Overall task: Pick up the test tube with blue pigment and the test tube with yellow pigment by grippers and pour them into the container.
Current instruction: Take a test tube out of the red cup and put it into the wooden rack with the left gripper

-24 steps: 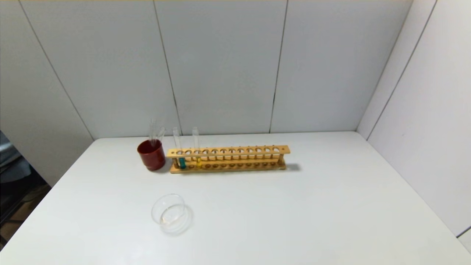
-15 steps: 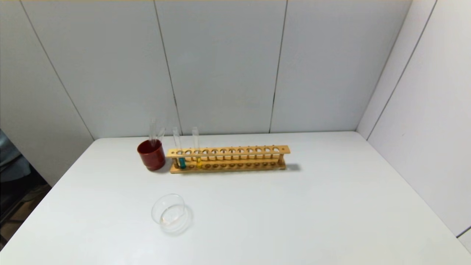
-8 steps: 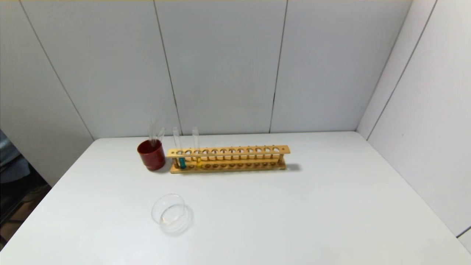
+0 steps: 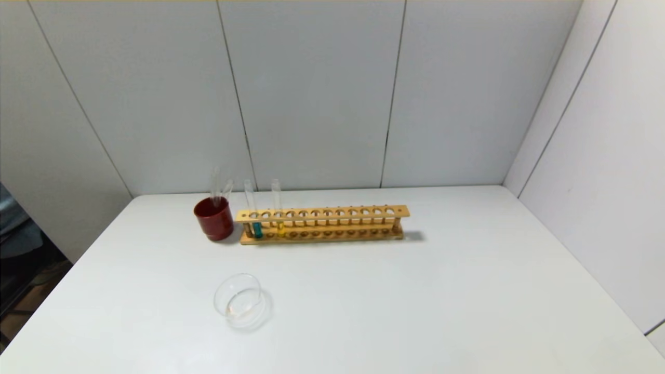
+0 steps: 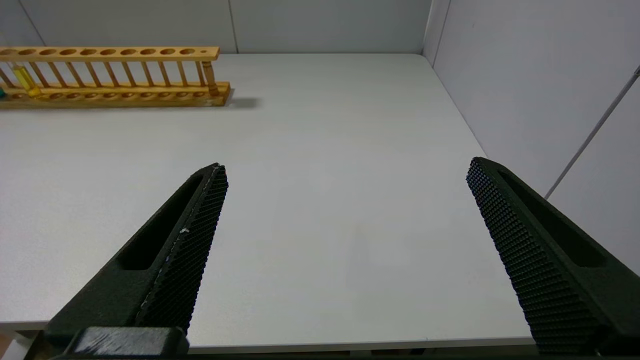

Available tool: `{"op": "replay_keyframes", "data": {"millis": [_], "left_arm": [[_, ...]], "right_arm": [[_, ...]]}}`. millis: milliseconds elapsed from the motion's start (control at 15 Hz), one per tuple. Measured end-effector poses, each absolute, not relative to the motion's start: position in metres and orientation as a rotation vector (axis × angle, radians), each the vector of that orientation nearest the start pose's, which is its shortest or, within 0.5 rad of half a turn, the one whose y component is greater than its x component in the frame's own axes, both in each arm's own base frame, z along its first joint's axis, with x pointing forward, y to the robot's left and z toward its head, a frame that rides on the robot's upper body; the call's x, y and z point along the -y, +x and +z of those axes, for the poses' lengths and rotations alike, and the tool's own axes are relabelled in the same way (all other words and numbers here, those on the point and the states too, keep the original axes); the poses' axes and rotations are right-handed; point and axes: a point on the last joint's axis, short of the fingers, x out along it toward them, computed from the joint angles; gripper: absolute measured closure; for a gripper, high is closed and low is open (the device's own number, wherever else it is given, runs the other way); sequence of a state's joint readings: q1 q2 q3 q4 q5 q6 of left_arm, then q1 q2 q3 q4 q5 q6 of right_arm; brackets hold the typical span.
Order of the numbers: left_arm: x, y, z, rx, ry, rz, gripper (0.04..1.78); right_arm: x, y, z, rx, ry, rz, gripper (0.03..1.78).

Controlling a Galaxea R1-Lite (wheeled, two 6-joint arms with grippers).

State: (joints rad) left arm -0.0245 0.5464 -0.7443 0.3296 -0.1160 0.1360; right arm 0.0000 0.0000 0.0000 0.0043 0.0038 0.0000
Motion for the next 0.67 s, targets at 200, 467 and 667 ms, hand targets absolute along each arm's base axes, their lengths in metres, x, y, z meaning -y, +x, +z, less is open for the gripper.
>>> {"op": "replay_keyframes", "data": {"millis": [200, 467, 667], "left_arm": [[0.007, 0.057, 0.291, -0.193, 0.13, -0.283, 0.07], [0.016, 0.143, 0.308, -0.32, 0.105, -0.399, 0.07], [0.027, 0.211, 0.293, -0.439, 0.076, -0.422, 0.07]], "right_arm": [[0.0, -0.023, 0.075, -0.004, 0.0, 0.004, 0.06], [0.0, -0.023, 0.075, -0.004, 0.0, 0.004, 0.06], [0.0, -0.023, 0.075, -0.005, 0.0, 0.004, 0.06]]}}
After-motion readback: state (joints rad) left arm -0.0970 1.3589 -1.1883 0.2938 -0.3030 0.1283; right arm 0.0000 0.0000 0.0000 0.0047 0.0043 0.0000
